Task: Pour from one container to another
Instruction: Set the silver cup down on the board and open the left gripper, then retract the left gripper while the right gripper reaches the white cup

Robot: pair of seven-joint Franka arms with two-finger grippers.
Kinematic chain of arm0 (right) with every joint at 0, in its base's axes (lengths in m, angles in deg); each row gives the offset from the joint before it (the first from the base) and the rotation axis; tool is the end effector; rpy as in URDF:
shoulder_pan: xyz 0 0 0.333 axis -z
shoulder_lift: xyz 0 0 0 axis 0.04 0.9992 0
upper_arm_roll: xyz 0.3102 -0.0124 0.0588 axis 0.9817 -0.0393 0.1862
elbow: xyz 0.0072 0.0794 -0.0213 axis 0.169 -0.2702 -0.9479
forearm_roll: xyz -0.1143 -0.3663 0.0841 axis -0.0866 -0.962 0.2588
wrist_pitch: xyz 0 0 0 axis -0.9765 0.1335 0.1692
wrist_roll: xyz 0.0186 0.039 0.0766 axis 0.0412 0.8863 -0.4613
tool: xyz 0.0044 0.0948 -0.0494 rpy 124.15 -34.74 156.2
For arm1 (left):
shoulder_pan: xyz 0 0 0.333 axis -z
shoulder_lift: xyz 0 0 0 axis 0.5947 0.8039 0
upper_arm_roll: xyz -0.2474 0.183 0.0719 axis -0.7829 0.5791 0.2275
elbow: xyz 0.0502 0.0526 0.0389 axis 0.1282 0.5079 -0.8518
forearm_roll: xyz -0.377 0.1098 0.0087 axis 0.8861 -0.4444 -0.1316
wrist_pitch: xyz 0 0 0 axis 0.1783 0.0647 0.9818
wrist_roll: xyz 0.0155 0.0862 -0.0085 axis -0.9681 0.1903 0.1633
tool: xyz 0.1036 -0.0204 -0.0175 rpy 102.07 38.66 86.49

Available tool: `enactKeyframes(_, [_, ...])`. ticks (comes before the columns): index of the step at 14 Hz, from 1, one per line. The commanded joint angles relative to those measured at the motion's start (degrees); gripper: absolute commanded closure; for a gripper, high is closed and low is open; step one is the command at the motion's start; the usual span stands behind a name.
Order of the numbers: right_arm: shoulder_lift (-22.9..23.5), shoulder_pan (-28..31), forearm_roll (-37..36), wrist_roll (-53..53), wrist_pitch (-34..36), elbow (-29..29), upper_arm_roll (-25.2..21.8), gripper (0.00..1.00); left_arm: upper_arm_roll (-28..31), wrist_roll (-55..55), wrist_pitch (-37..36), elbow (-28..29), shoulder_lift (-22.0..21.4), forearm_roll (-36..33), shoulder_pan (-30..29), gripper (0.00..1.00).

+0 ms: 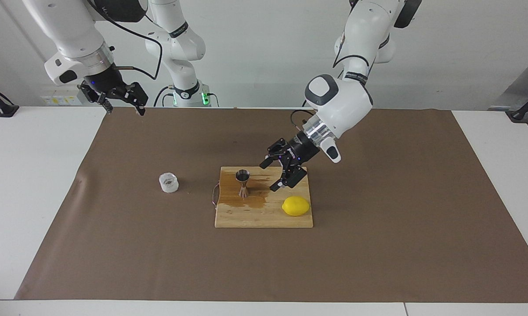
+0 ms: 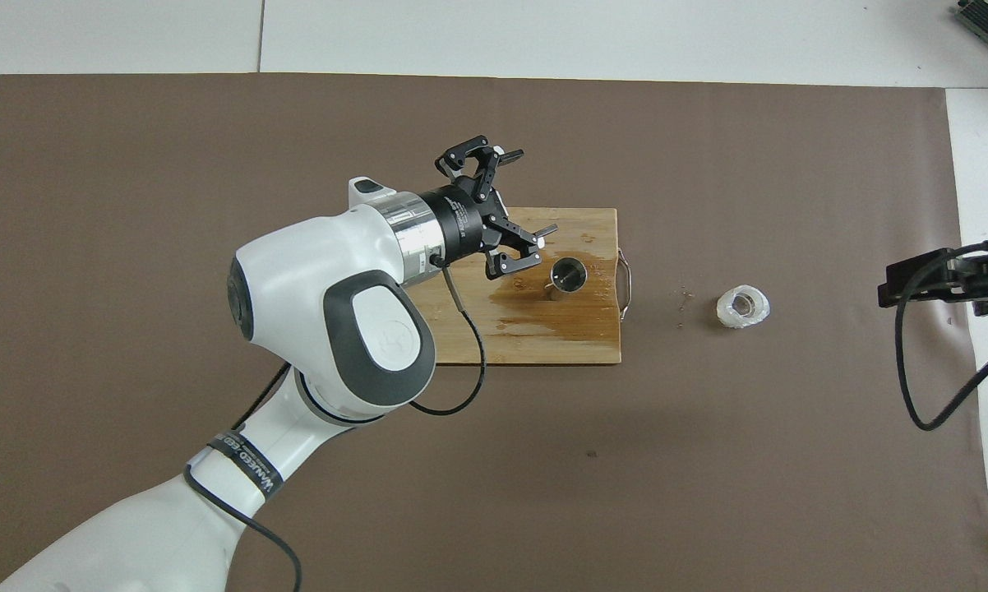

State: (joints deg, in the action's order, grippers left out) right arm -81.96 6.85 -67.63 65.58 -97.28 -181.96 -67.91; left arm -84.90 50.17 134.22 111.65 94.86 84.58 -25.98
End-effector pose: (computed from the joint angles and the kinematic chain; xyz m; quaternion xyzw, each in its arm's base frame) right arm 0.5293 -0.0173 0.6255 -0.9973 0.0594 0.0416 0.0067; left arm 0.5834 -0.3458 0.4599 0.6608 0.6249 -0.1629 0.3825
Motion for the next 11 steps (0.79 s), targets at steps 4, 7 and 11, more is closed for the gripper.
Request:
enactKeyframes(4, [-3.5,3.6,1.2,-21.5,-0.8,-4.7,-0.3,0.0,0.2,-0.3,-9.8,2.3,-3.2,-23.1,-4.8,0.0])
enactKeyframes(7, [-5.3,7.2,1.2,-39.6,-7.4,-10.6,-0.3,0.0,0.2,-3.3,-14.6,2.4,-3.7,-38.0,-5.8,0.0])
enactKeyframes(11, [-6.4,8.8,1.3,-59.2,-15.5,-16.2,-0.3,0.0,0.8,-24.3,-21.7,2.5,-5.6,-45.1,-8.2,0.0])
